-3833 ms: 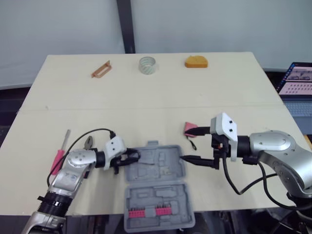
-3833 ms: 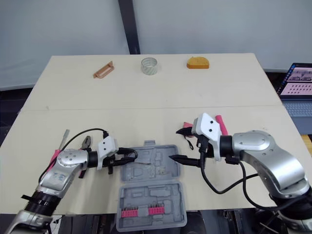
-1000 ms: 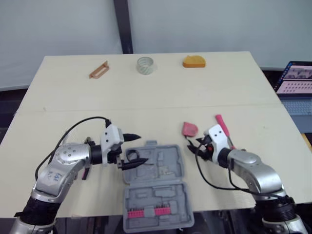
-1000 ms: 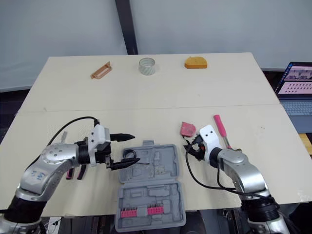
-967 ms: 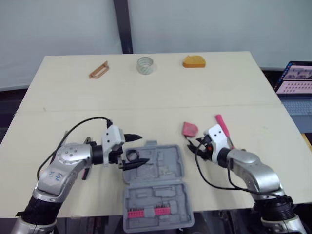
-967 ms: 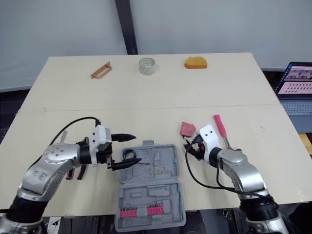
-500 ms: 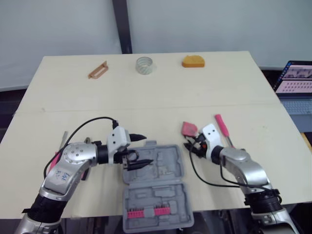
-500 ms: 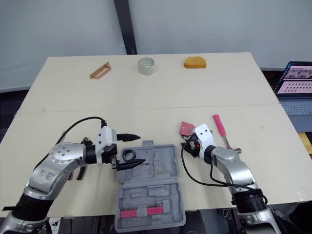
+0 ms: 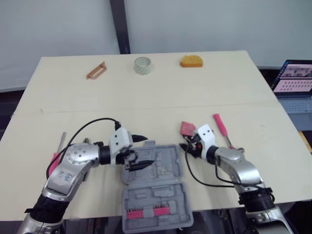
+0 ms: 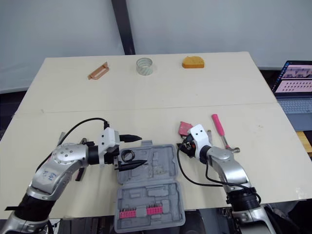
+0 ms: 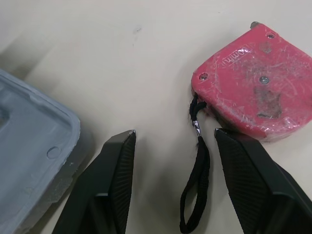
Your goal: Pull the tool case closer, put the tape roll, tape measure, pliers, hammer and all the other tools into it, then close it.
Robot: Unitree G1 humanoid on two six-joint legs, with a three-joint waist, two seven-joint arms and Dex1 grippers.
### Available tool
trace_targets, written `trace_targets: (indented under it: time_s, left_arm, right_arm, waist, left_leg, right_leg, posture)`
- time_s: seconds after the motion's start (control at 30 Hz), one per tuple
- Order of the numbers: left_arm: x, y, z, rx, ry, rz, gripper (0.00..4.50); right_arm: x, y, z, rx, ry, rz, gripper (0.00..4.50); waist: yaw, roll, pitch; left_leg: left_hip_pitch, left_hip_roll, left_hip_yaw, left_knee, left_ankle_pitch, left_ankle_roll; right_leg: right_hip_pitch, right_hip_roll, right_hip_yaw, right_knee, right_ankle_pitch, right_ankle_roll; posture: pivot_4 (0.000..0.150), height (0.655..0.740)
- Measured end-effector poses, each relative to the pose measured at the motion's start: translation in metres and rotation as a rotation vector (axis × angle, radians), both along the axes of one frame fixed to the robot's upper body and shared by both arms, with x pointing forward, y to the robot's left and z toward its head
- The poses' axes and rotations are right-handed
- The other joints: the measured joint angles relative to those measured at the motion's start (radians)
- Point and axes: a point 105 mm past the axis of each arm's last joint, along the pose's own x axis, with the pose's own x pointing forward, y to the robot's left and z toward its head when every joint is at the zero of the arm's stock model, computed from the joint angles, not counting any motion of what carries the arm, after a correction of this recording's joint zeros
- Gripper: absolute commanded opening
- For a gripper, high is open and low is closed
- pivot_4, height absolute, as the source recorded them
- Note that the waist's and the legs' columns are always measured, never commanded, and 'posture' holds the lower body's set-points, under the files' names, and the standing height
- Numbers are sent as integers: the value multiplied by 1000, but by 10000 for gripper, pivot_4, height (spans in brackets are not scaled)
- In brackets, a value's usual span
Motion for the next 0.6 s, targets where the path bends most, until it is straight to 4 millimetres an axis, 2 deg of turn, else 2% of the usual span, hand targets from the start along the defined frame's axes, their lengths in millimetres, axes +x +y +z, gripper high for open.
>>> trace_targets:
  time_s: [0.1, 0.2, 0.23, 0.6]
  left_arm:
    - [0, -1, -1, 0, 1, 0, 45000]
    - [0, -1, -1, 0, 1, 2, 45000]
    - [0, -1, -1, 0, 1, 2, 45000]
    - [6, 0, -3, -7, -23, 37, 45000]
  right_arm:
    - [2, 2, 0, 3, -3, -1, 19089]
    - [4, 1, -1, 0, -7, -8, 3685]
    - [4, 1, -1, -2, -7, -10, 210]
    - [1, -5, -3, -11, -6, -17, 210]
  waist:
    - [0, 0, 0]
    - [0, 0, 0]
    - [0, 0, 0]
    - [4, 0, 0]
  left_leg:
    - [0, 0, 0, 0, 0, 0]
    - [0, 0, 0, 0, 0, 0]
    - [0, 0, 0, 0, 0, 0]
    - [0, 0, 0, 0, 0, 0]
  right_leg:
    - [0, 0, 0, 0, 0, 0]
    - [0, 0, 0, 0, 0, 0]
    - [0, 0, 0, 0, 0, 0]
    - [0, 0, 0, 0, 0, 0]
  posture:
    - [1500, 7400]
    - [1500, 7400]
    - [1500, 7400]
    - [1500, 7400]
